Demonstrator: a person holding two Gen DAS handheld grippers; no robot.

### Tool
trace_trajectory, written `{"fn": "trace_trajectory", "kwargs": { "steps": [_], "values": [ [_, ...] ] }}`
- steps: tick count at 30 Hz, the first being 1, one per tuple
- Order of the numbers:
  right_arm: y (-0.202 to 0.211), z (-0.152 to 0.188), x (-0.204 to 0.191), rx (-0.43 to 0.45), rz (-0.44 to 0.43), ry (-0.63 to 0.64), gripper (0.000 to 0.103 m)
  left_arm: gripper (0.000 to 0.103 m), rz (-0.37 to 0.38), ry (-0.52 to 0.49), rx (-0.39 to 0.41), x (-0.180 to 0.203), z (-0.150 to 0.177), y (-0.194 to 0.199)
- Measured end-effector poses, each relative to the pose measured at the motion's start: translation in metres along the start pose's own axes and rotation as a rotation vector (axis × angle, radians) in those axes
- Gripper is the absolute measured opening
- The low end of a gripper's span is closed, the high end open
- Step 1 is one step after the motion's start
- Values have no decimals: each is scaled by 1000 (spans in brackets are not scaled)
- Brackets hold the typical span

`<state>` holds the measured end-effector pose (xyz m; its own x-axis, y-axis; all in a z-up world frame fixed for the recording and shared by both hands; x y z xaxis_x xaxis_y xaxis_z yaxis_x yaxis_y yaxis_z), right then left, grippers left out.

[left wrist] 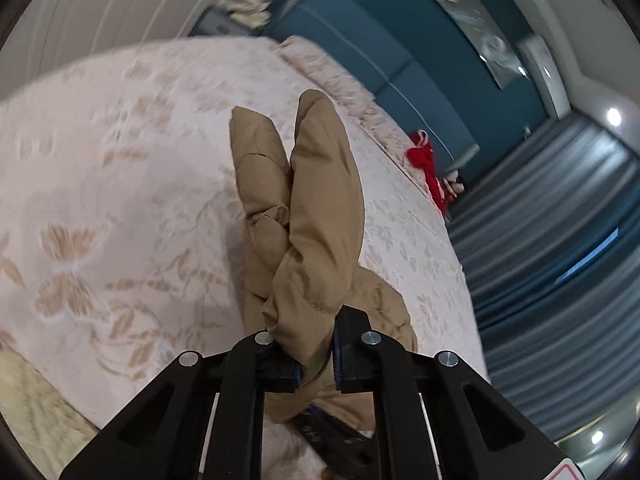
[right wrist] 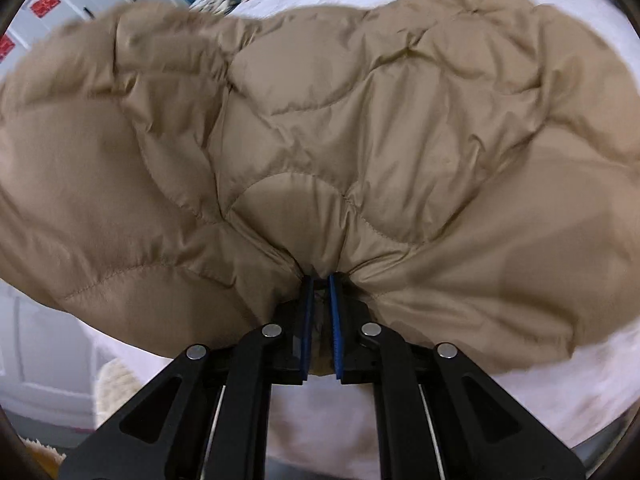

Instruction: Fold large clothes

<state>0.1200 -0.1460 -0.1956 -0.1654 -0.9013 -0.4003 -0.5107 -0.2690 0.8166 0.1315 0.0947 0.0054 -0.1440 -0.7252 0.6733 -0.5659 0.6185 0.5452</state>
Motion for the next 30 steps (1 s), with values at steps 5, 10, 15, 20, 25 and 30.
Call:
{"fn": "trace_trajectory", "kwargs": {
  "steps": [5, 10, 15, 20, 25, 30],
  "values": [
    [-14, 2, -35, -4, 98, 144, 7, 7, -69, -95, -31, 21, 6, -13],
    [40, 0, -10, 30, 69, 120, 7, 7, -87, -151, -34, 34, 5, -16],
    [98, 9, 77, 108, 113, -66, 5, 7, -102, -170, -37, 35, 8, -20],
    [91, 14, 131, 99, 46, -225, 1, 7, -111, -235, -52, 52, 19, -26],
    [59, 12, 124, 54, 18, -192, 0, 7, -80, -332, -121, 86, 46, -46],
    [78, 12, 137, 34, -34, -221, 1, 7, -64, -426, -276, 116, 92, -97]
  ]
}}
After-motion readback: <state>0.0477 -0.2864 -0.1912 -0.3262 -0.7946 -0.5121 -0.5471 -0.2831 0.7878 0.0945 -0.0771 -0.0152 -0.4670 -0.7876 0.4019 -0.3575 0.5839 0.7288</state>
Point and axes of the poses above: each gripper's, at about its wrist camera, not at the fingertips, and y roughly against the way its jaws point, x to its right, z to its underside, the point moved 1 cm from there along -y, roughly the way its jaws point, and after that the axes turned 3 degrees about y, right-handed, at the moved point
